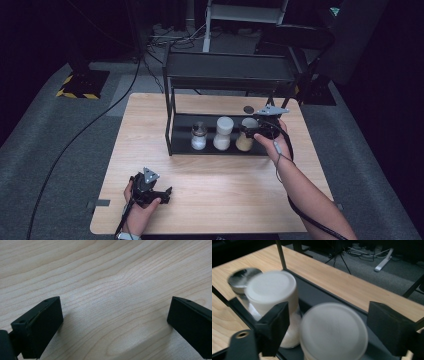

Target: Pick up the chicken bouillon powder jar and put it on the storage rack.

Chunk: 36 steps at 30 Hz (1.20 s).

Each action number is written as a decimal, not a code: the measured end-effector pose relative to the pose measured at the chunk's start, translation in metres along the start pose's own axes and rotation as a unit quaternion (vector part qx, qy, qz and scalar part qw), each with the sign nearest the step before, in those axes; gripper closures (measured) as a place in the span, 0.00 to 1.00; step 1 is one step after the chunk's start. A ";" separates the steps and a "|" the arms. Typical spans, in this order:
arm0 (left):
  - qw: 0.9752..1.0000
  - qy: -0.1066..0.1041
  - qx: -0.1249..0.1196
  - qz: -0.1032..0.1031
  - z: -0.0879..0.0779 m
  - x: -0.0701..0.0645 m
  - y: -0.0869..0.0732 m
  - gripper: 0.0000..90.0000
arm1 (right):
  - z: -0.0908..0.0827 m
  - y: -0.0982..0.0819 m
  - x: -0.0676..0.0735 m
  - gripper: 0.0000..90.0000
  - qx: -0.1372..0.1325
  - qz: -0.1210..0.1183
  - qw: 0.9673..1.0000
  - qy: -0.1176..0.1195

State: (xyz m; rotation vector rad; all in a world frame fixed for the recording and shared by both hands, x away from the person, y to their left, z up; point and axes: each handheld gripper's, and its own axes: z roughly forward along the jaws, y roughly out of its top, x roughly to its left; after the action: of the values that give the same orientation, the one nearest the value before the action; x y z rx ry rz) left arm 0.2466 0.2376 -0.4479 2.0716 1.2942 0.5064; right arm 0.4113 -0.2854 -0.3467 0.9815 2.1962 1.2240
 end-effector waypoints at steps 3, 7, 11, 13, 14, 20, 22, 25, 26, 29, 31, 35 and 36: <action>1.000 0.000 0.000 0.000 0.000 0.000 0.000 0.00 | -0.012 0.006 0.003 0.15 -0.006 -0.003 1.000 -0.001; 1.000 0.000 0.000 0.000 0.000 0.000 0.000 0.00 | -0.028 0.012 0.007 0.10 -0.011 -0.005 1.000 -0.002; 1.000 0.000 0.000 0.000 0.000 0.000 0.000 0.00 | -0.043 0.015 0.012 0.08 -0.012 -0.009 1.000 0.001; 1.000 0.000 0.000 0.000 0.000 0.000 0.000 0.00 | -0.050 0.015 0.014 0.07 -0.012 -0.013 1.000 0.001; 1.000 0.000 0.000 0.000 0.000 0.000 0.000 0.00 | -0.053 0.015 0.016 0.06 -0.011 -0.013 1.000 0.001; 1.000 0.000 0.000 0.000 0.000 0.000 0.000 0.00 | -0.070 0.009 0.022 0.03 -0.014 -0.014 1.000 0.003; 1.000 0.000 0.000 0.000 0.000 0.000 0.000 0.00 | -0.075 0.007 0.023 0.03 -0.016 -0.014 1.000 0.006; 1.000 0.000 0.000 0.000 0.000 0.000 0.000 0.00 | -0.083 0.004 0.025 0.03 -0.017 -0.015 1.000 0.008; 1.000 0.000 0.000 0.000 0.000 0.000 0.000 0.00 | -0.086 0.003 0.026 0.03 -0.018 -0.016 1.000 0.010; 1.000 0.000 0.000 0.000 0.000 0.000 0.000 0.00 | -0.092 0.000 0.026 0.03 -0.017 -0.015 1.000 0.017; 1.000 0.000 0.000 0.000 0.000 0.000 0.000 0.00 | -0.096 -0.002 0.027 0.03 -0.016 -0.014 1.000 0.017; 1.000 0.000 0.000 0.000 0.000 0.000 0.000 0.00 | -0.102 -0.007 0.027 0.03 -0.014 -0.013 1.000 0.022; 1.000 0.000 0.000 0.000 0.000 0.000 0.000 0.00 | -0.103 -0.008 0.027 0.03 -0.014 -0.012 1.000 0.024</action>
State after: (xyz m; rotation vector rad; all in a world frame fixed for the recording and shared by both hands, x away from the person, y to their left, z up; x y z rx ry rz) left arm 0.2466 0.2376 -0.4479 2.0719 1.2941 0.5061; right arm 0.3230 -0.3242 -0.3021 0.9220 2.2147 1.2755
